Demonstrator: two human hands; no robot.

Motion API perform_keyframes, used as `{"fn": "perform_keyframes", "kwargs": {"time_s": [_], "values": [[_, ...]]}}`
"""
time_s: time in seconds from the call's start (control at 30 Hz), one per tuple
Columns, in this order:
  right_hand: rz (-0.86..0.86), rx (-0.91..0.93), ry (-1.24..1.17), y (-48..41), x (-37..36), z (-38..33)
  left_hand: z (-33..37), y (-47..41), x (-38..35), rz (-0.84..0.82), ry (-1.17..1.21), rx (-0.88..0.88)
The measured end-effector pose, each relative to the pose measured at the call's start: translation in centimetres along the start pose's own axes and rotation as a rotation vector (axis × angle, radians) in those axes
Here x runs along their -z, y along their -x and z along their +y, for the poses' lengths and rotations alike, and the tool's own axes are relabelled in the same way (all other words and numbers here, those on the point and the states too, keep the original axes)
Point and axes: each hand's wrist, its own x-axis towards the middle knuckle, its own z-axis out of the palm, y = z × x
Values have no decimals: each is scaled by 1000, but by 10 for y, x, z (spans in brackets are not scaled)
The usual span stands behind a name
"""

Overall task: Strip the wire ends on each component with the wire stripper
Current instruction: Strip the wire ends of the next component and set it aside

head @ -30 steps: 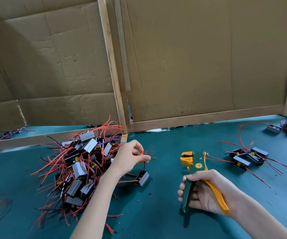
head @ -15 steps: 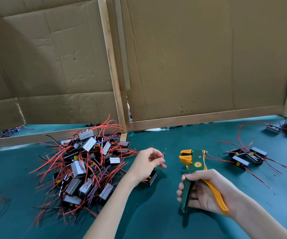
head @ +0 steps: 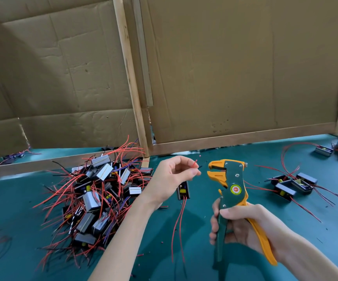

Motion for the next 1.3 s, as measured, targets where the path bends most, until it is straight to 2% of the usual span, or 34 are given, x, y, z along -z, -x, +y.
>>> {"fn": "perform_keyframes", "kwargs": {"time_s": [0.2,0.57,1.3], "values": [[-19,9,61,1,-4,-2,6,1,5,-16,-77,5],[-74,10,153,4,-3,-3,21,5,11,-154,-189,33],[-72,-2,204,3,0,0,24,7,11,-190,-218,101]]}}
